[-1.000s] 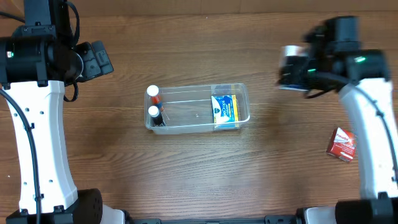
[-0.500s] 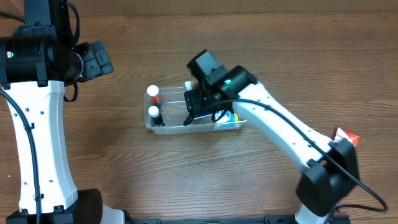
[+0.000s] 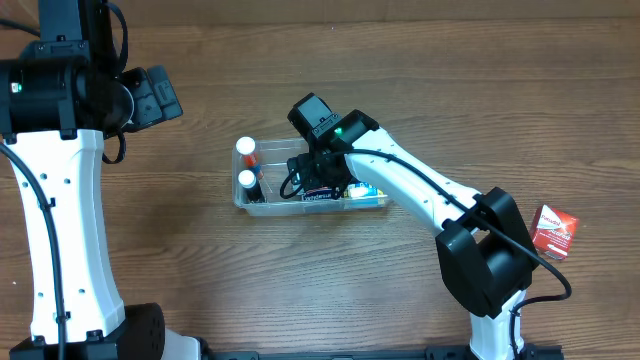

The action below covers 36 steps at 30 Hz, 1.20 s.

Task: Pack container
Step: 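Place the Hansaplast box in the container next to the VapoDrops box, then grasp the red Panadol box with the right gripper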

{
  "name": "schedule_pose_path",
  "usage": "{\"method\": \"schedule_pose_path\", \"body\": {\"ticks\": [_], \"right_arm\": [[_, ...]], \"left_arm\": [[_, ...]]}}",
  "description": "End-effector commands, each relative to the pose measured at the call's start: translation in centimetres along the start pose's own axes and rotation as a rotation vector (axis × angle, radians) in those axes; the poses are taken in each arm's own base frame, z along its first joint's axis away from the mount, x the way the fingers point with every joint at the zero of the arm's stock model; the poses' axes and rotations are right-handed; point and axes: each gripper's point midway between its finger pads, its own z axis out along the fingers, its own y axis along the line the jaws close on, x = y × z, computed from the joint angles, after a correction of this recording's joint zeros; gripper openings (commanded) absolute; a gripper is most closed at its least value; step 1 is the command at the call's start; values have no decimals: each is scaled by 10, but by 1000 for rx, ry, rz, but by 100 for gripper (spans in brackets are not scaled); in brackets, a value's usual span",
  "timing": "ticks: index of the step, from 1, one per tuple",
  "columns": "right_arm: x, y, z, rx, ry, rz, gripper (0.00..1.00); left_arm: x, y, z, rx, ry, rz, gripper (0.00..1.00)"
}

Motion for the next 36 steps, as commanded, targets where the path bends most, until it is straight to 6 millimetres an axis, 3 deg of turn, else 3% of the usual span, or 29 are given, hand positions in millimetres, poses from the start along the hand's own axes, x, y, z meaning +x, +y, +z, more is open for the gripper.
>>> {"method": "schedule_pose_path", "body": {"ticks": [1, 3, 5, 7, 9, 11, 12, 13, 14, 15, 18, 24, 27, 29, 31, 36], "right_arm": [[-2, 1, 1, 6, -7, -1, 89], [-4, -2, 0, 24, -19, -2, 89], [-12, -10, -16, 70, -69, -1, 90], [-32, -21, -62, 120, -185, 18, 94], [-54, -45, -128, 145, -333, 120, 99], [-61, -87, -185, 146, -432, 258, 100], [-55, -121, -210, 160, -461, 368, 100], [-36, -178, -235, 207, -466, 550, 100], [-15, -217, -244, 251, -439, 679, 100], [1, -242, -249, 284, -409, 760, 100], [65, -308, -252, 352, -257, 968, 100], [150, -344, -262, 356, -256, 1152, 100], [167, -358, -233, 309, -212, 1097, 100], [178, -362, -198, 227, -148, 1145, 100], [186, -372, -175, 225, -118, 1201, 100], [195, -401, -134, 304, -41, 1115, 100]], "left_arm": [[0, 3, 2, -13, 5, -5, 100], [0, 3, 2, -13, 5, -5, 100], [0, 3, 2, -14, 5, -4, 100], [0, 3, 2, -13, 5, -4, 100], [0, 3, 2, -14, 6, -4, 100], [1, 3, 2, -16, 11, -3, 100], [2, 3, 2, -16, 12, -3, 100], [2, 3, 2, -16, 12, -3, 100], [1, 3, 2, -16, 11, -3, 100], [1, 3, 2, -16, 11, -3, 100], [0, 3, 2, -15, 6, -4, 100], [0, 3, 2, -14, 4, -4, 100], [-1, 2, 2, -12, 1, -5, 100], [-2, 2, 2, -11, -1, -5, 100], [-2, 2, 2, -11, -2, -6, 100], [-1, 2, 2, -11, 1, -5, 100]]}}
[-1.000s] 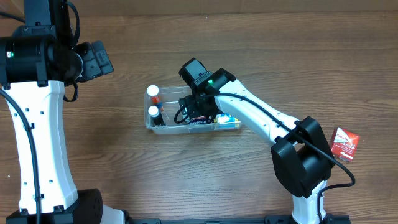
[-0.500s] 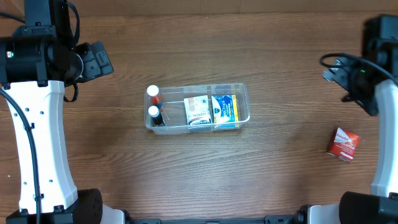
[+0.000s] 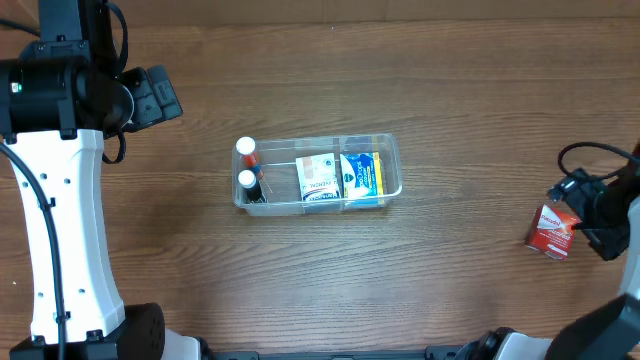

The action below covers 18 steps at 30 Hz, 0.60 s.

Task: Pack container
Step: 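Grasp the red Panadol box with the right gripper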

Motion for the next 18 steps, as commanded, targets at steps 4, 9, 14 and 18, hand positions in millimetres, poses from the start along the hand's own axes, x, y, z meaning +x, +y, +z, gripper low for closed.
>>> {"method": "schedule_pose_path", "body": {"ticks": [4, 9, 14, 18], "right_arm": [[-19, -10, 33, 90, 2, -87, 100], [-15, -11, 63, 111, 86, -106, 100], [-11, -9, 94, 108, 155, -112, 100], [-11, -4, 103, 76, 148, -123, 100]], "left_arm": [[-1, 2, 2, -12, 1, -5, 100], [-2, 2, 2, -11, -2, -5, 100], [-2, 2, 2, -11, -2, -5, 100], [-2, 2, 2, -11, -2, -5, 100]]}}
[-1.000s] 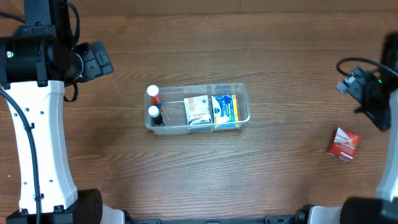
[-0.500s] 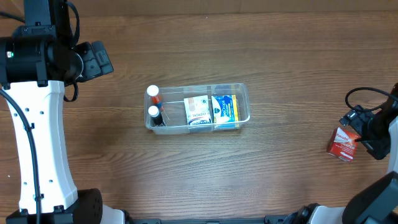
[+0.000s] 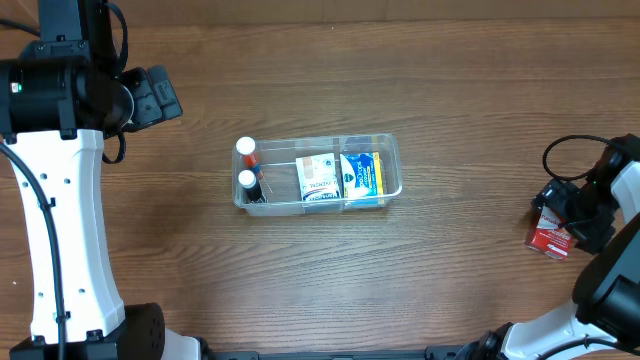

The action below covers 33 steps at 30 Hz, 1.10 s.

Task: Pack container
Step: 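Grasp the red Panadol box with the right gripper, then carry the Panadol box into the container's right end and release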

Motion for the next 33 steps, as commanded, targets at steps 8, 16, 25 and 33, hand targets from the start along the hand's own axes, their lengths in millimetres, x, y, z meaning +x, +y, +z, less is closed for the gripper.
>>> {"method": "schedule_pose_path", "body": {"ticks": [8, 16, 25, 33], "right_arm": [[12, 4, 30, -38, -3, -11, 100], [8, 5, 28, -42, -17, -5, 79], [-27, 49, -59, -160, -79, -52, 75], [57, 195, -206, -343, -315, -527, 75]], "left_arm": [[-1, 2, 2, -11, 0, -5, 100], [0, 3, 2, -13, 5, -4, 100], [0, 3, 2, -13, 5, -5, 100], [-1, 2, 2, -12, 2, -5, 100]]}}
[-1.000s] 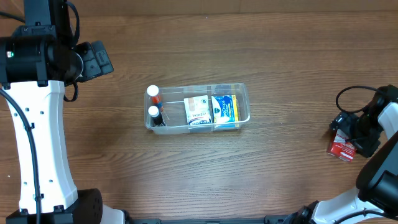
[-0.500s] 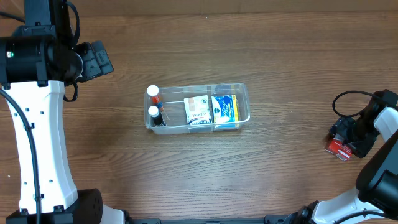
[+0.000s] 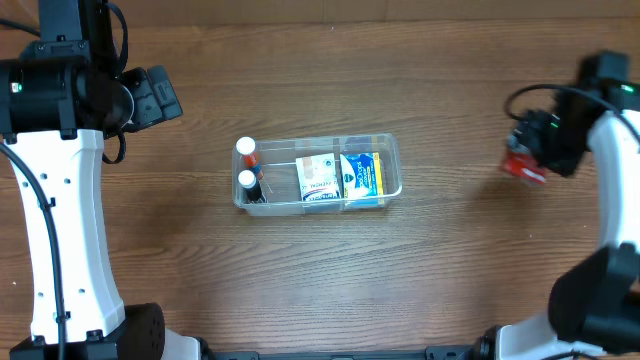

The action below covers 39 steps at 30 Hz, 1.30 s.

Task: Pack container
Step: 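Carry the Panadol box into the container's right end and release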

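A clear plastic container sits mid-table, holding two white-capped tubes at its left end, a white box and a blue-and-yellow box. My right gripper hangs above the table at the far right, shut on a small red box, well to the right of the container. The left arm stands at the left edge; its gripper does not show.
Bare wood table surrounds the container. The right arm's black cable loops above the gripper. The left arm's black head overhangs the table's upper left.
My right gripper was low over the red box at the table's right edge. Now it holds the box, lifted and shifted up and slightly left.
At first my right gripper was inside the container over the white box, the red box lying far right. Then it was at the red box, the container showing both boxes. It closed in on the red box and now carries it off the table.
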{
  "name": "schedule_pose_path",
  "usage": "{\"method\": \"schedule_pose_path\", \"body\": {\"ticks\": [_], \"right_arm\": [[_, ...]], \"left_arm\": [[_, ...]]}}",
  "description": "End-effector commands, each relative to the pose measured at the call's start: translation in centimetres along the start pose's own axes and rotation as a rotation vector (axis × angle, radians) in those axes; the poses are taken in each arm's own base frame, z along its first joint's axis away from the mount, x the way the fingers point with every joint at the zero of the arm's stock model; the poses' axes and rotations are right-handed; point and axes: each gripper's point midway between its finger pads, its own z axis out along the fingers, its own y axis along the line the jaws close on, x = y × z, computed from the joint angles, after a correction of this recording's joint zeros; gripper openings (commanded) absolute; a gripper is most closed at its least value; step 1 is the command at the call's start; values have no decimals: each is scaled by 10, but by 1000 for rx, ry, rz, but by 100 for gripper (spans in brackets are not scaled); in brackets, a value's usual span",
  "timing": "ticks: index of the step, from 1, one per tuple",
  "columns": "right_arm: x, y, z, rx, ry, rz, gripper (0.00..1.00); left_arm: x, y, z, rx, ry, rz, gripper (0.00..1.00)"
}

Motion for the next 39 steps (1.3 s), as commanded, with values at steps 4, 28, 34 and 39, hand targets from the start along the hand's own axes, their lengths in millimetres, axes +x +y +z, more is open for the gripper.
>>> {"method": "schedule_pose_path", "body": {"ticks": [4, 28, 34, 39], "right_arm": [[59, 164, -53, -220, -139, -436, 75], [133, 210, 102, 5, 115, -534, 98], [96, 224, 48, -28, -78, -518, 100], [31, 197, -31, -105, -296, -365, 100]], "left_arm": [[-1, 2, 2, -12, 2, -5, 100], [3, 3, 2, -16, 17, -2, 100], [4, 2, 2, -8, 21, 2, 100], [5, -49, -3, 234, 18, 195, 100]]}}
